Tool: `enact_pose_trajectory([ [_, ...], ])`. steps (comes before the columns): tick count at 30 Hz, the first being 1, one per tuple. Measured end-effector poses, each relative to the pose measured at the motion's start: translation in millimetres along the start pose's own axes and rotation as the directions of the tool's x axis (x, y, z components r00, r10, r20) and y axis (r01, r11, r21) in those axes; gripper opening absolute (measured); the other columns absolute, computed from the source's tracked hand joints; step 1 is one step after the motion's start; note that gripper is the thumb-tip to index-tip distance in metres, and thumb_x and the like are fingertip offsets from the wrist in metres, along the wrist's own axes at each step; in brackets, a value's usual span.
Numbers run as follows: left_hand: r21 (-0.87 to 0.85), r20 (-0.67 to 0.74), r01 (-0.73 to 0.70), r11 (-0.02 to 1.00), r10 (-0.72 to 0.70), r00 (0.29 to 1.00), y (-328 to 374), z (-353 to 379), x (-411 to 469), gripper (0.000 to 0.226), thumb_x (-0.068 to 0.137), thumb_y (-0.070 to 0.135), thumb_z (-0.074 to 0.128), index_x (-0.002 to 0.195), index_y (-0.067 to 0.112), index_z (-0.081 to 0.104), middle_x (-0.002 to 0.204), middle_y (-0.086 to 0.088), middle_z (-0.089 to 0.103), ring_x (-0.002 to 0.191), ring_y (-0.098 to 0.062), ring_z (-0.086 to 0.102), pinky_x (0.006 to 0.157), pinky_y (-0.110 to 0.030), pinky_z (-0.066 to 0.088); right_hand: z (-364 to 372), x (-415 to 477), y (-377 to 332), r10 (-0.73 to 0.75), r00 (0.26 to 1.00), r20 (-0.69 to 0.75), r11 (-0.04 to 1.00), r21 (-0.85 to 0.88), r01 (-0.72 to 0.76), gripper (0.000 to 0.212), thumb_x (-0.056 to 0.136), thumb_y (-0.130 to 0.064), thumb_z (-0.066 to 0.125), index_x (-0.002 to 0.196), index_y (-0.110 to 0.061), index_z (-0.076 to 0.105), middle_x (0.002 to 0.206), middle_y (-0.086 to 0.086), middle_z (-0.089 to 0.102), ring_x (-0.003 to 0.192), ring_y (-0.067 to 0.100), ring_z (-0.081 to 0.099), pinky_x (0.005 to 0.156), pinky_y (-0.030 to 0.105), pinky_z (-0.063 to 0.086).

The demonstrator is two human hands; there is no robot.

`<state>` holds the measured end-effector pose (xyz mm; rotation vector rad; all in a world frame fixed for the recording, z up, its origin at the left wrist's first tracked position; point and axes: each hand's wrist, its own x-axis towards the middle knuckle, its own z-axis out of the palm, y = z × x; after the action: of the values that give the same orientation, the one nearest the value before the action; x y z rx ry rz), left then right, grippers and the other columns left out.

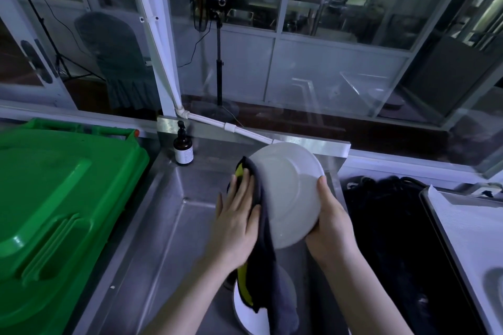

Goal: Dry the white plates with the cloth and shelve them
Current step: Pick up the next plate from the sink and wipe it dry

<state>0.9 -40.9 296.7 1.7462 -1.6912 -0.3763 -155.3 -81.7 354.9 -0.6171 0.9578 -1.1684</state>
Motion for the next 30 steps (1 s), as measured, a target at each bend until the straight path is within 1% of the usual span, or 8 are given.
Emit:
enact_pose_trajectory([
  [3, 0.004, -0.051, -0.147, 0.989, 0.147, 0.988, 23, 6, -10, 0.059, 0.098, 0.033, 0.024, 0.153, 0.03, 0.004, 0.163, 0.014, 0.004, 0.151, -0.009, 0.0, 0.121, -0.039, 0.005, -1, -3, 6, 0.055, 0.998, 0.027, 0.998, 0.01, -0.055, 0.06, 0.08, -0.053, 0.062, 0.121, -0.008, 0.068, 0.118, 0.018, 0.072, 0.109, 0.029, 0.07, 0.093, 0.043, 0.054],
  [7, 0.02, 0.009, -0.198, 0.98, 0.198, 0.98, 35, 4, 7, 0.057, 0.1, 0.043, 0.015, 0.15, 0.039, -0.012, 0.161, 0.022, -0.01, 0.15, -0.003, -0.008, 0.122, -0.036, -0.001, -1, -9, 15, 0.133, 0.988, 0.076, 0.991, 0.024, -0.135, 0.066, 0.085, -0.051, 0.059, 0.129, -0.003, 0.062, 0.126, 0.02, 0.068, 0.117, 0.03, 0.066, 0.099, 0.042, 0.049],
  [11, -0.008, 0.054, -0.05, 0.999, 0.05, 0.997, 13, -7, 23, 0.055, 0.099, 0.04, 0.015, 0.145, 0.039, -0.015, 0.154, 0.025, -0.022, 0.145, 0.002, -0.018, 0.123, -0.04, 0.0, 0, -10, 2, 0.052, 0.998, 0.045, 0.999, -0.01, -0.052, 0.047, 0.082, -0.05, 0.063, 0.105, -0.011, 0.077, 0.112, 0.016, 0.075, 0.102, 0.029, 0.073, 0.074, 0.036, 0.06],
  [15, -0.061, 0.019, -0.012, 0.998, 0.013, 1.0, 4, -5, 4, 0.056, 0.098, 0.035, 0.019, 0.144, 0.041, -0.013, 0.155, 0.025, -0.021, 0.145, 0.001, -0.021, 0.123, -0.042, -0.001, 1, -6, -11, -0.076, 0.995, 0.062, 0.994, -0.073, 0.081, 0.024, 0.088, -0.05, 0.062, 0.089, -0.036, 0.081, 0.108, 0.007, 0.077, 0.103, 0.024, 0.072, 0.091, 0.045, 0.055],
  [18, -0.04, -0.036, -0.129, 0.991, 0.127, 0.991, 18, 2, -15, 0.061, 0.096, 0.034, 0.022, 0.152, 0.035, -0.001, 0.162, 0.02, -0.007, 0.15, -0.007, -0.008, 0.122, -0.042, 0.002, 3, -7, -8, -0.058, 0.995, 0.076, 0.996, -0.059, 0.063, 0.032, 0.086, -0.049, 0.061, 0.096, -0.026, 0.081, 0.113, 0.013, 0.075, 0.108, 0.027, 0.07, 0.096, 0.045, 0.053],
  [20, 0.007, -0.053, -0.21, 0.978, 0.21, 0.976, 32, 5, -15, 0.063, 0.098, 0.031, 0.027, 0.155, 0.032, -0.001, 0.164, 0.017, -0.003, 0.152, -0.011, -0.002, 0.121, -0.044, 0.004, 5, -9, 0, -0.029, 0.994, 0.105, 0.998, -0.057, 0.035, 0.038, 0.09, -0.045, 0.058, 0.105, -0.018, 0.08, 0.117, 0.016, 0.073, 0.112, 0.028, 0.069, 0.089, 0.037, 0.057],
  [24, 0.097, -0.052, -0.294, 0.951, 0.299, 0.953, 48, -5, 11, 0.057, 0.102, 0.035, 0.025, 0.157, 0.025, 0.013, 0.165, 0.013, 0.001, 0.152, -0.012, -0.004, 0.121, -0.044, 0.002, 4, -15, 11, 0.037, 0.986, 0.164, 0.996, -0.092, -0.022, 0.035, 0.101, -0.04, 0.05, 0.121, -0.023, 0.073, 0.126, 0.011, 0.069, 0.12, 0.021, 0.065, 0.084, 0.025, 0.057],
  [30, -0.048, -0.084, -0.23, 0.972, 0.225, 0.971, 19, -21, 49, 0.054, 0.101, 0.035, 0.027, 0.152, 0.019, 0.031, 0.159, 0.014, 0.018, 0.15, -0.013, 0.017, 0.121, -0.04, 0.017, -1, -25, 9, 0.065, 0.978, 0.2, 0.98, -0.198, -0.024, 0.042, 0.093, -0.048, 0.059, 0.113, -0.015, 0.076, 0.115, 0.018, 0.073, 0.107, 0.029, 0.071, 0.076, 0.03, 0.059],
])
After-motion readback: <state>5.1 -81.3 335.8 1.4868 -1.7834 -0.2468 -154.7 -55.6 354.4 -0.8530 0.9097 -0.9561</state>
